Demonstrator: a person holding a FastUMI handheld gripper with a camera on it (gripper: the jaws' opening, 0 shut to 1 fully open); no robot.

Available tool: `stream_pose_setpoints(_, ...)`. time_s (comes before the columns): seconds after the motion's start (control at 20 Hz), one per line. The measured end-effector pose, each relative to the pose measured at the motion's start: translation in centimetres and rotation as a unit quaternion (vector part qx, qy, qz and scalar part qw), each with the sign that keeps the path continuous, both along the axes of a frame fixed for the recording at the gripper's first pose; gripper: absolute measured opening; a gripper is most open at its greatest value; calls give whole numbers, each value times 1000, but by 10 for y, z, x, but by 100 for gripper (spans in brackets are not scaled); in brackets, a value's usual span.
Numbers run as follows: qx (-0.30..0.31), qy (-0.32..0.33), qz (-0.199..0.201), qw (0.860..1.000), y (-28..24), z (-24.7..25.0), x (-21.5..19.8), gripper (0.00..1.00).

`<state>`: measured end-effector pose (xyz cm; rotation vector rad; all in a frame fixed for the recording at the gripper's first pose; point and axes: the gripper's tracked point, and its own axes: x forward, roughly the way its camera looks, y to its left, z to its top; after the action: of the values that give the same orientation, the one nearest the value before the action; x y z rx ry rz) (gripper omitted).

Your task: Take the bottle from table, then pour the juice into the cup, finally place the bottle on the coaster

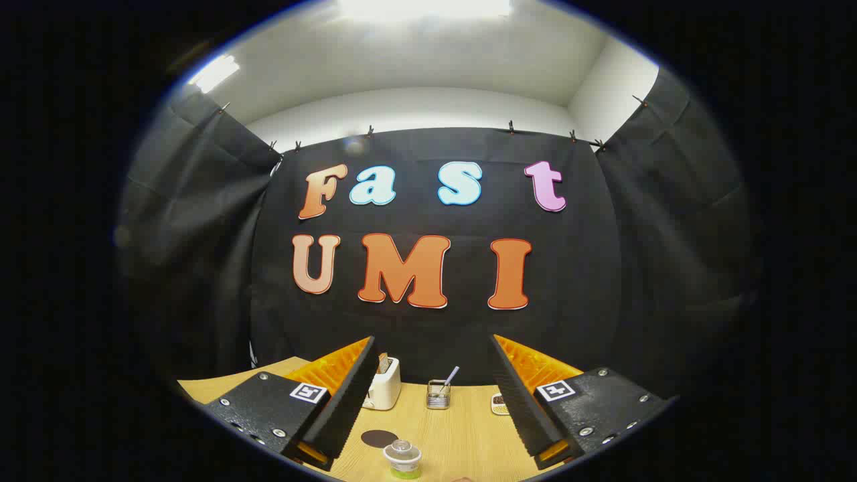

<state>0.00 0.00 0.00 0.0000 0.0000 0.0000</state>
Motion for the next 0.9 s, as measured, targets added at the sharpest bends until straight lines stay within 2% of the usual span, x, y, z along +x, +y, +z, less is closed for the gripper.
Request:
stream_pose_setpoints(0.3, 3, 7, -6, 1000, -5, -2, 3, 98)
stream_pose_setpoints(0.9, 26, 18, 7, 999, -8, -8, 0, 98)
